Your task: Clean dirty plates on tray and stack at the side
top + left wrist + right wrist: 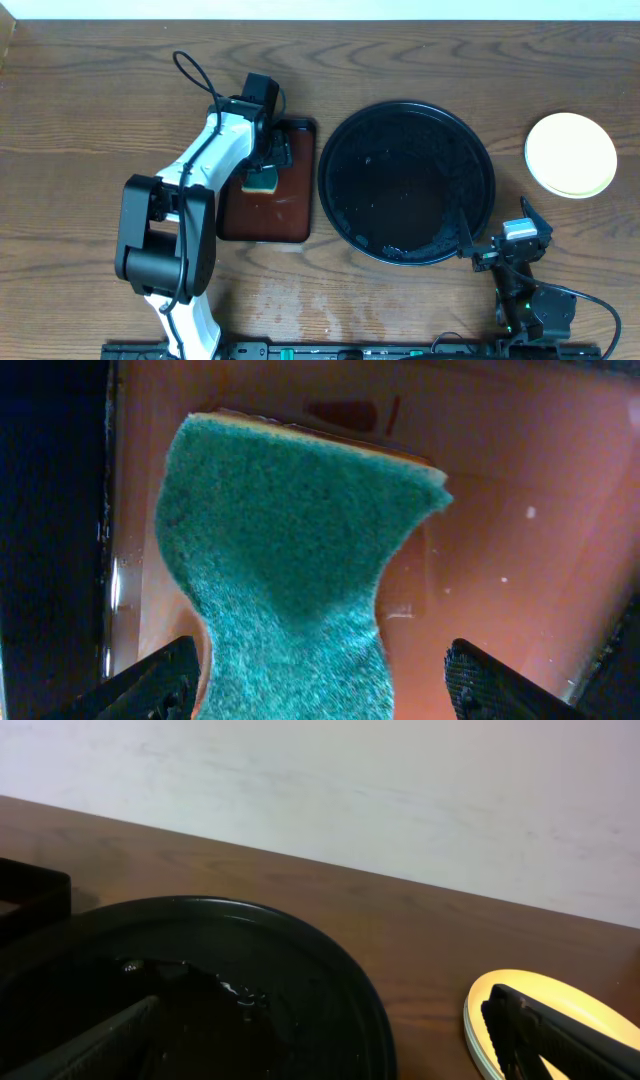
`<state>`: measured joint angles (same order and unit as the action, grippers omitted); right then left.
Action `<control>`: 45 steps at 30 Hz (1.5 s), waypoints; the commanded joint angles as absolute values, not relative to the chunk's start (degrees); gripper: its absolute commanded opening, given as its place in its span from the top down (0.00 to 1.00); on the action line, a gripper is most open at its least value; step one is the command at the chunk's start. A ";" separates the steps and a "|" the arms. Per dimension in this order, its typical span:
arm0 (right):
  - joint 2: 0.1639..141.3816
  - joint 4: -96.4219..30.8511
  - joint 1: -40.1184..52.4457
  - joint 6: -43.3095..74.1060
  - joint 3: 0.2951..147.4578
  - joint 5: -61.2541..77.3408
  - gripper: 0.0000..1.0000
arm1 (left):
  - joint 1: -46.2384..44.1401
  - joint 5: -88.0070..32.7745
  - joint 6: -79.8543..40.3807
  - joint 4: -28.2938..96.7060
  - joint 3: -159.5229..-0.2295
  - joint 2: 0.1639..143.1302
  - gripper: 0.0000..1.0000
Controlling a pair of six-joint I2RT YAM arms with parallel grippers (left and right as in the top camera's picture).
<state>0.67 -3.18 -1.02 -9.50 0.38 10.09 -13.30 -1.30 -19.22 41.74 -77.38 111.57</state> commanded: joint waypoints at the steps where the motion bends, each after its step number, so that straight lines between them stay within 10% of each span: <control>1: 0.30 -3.36 -0.54 -9.91 0.30 10.79 0.01 | -13.58 -0.80 -18.70 41.89 -77.08 104.66 0.21; 31: 0.30 -3.36 -0.54 -9.93 0.32 10.79 0.01 | -8.25 13.54 -17.65 66.00 -72.10 27.59 0.21; 45: 0.30 -3.36 -0.54 -9.91 0.32 10.79 0.01 | -0.10 6.98 -18.26 42.13 -41.69 1.56 0.21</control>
